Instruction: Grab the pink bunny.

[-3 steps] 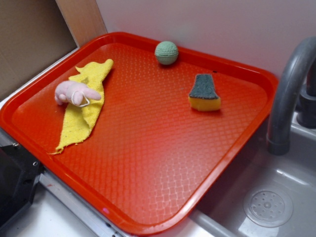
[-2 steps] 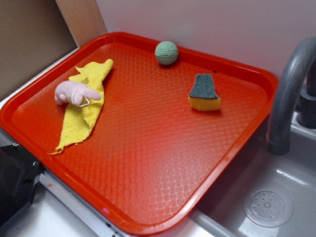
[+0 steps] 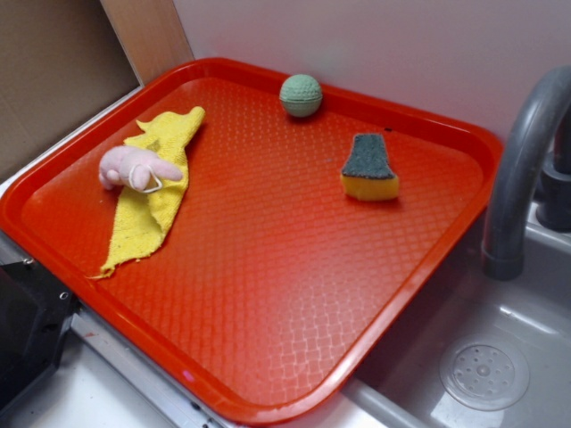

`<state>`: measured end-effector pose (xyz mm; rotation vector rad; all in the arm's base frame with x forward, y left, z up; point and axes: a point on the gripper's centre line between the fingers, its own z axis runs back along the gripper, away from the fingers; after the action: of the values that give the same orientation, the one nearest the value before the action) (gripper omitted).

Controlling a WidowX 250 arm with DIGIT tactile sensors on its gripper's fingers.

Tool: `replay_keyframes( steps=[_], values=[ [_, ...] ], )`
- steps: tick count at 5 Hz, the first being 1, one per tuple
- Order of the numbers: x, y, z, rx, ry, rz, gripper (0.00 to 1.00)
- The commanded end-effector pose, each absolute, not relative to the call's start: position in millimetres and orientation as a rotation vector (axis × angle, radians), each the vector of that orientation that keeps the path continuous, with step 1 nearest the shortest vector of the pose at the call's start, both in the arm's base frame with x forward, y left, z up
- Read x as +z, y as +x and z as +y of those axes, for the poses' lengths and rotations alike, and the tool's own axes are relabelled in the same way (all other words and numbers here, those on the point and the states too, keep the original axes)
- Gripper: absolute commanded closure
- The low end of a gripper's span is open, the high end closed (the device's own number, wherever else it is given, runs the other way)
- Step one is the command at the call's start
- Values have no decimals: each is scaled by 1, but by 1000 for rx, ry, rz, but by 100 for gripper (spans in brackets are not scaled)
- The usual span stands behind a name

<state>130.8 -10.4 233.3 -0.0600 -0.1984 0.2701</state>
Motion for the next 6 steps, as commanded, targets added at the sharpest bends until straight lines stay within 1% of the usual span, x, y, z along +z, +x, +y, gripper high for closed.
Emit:
replay_keyframes(
  steps=[1,2,3,4,5,6],
  values=[
    [206,166,22,780,-51,-245,0],
    [184,180,42,1031,-14,-209,0],
    [162,182,50,1275,57,-192,0],
    [137,186,53,1317,145,-160,0],
    [113,185,56,1299,189,-143,0],
    [91,193,62,1296,195,-151,0]
  ],
)
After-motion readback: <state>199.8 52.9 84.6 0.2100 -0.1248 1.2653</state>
